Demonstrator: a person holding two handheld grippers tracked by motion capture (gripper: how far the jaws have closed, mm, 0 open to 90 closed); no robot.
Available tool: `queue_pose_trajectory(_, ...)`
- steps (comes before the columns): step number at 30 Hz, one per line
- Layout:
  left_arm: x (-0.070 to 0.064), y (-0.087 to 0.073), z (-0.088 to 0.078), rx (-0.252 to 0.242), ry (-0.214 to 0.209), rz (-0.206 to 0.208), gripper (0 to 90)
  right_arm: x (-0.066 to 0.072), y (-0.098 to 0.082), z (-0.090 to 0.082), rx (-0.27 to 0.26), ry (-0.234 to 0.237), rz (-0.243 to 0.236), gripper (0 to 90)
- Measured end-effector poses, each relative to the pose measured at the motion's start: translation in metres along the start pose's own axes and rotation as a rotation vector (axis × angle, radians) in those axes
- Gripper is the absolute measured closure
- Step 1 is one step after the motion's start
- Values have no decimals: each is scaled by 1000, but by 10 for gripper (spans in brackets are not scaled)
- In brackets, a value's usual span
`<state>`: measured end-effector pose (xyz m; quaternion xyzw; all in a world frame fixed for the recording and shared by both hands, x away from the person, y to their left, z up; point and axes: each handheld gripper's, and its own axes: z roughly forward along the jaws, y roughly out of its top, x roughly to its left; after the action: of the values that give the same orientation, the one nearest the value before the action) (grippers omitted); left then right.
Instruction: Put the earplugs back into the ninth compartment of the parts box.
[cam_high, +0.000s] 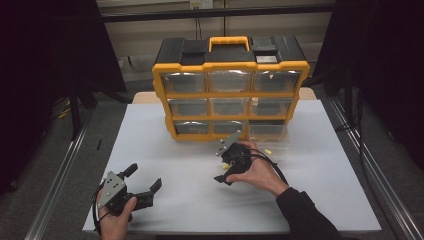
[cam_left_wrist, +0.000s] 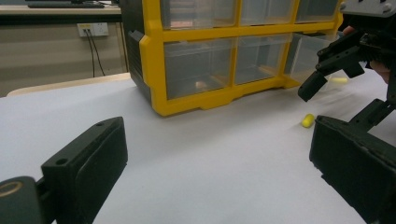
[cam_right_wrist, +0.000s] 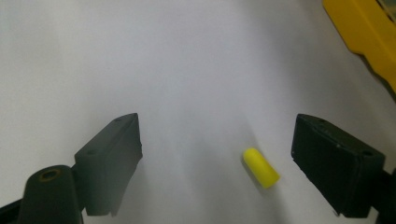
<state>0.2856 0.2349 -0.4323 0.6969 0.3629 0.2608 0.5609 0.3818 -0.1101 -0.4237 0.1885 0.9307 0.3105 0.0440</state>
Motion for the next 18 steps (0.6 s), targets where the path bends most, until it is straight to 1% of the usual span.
queue_pose_trajectory(3,0,0,0,1,-1,-4,43,0,0,3,10,-8,-3,169)
queue_pose_trajectory(6,0,0,0,1,-2,-5,42,0,-1,6,40,-13,-2,211)
queue_pose_trajectory(9,0,0,0,2,-1,-4,42,-1,-1,8,60,-18,-7,227)
queue_pose_trajectory(15,0,0,1,3,-3,-4,42,-3,-2,11,82,-25,-12,264)
queue_pose_trajectory(16,0,0,1,3,-3,-3,42,-3,-2,12,88,-26,-6,278)
queue_pose_trajectory(18,0,0,1,4,-3,-2,42,-4,-3,14,95,-26,-13,298)
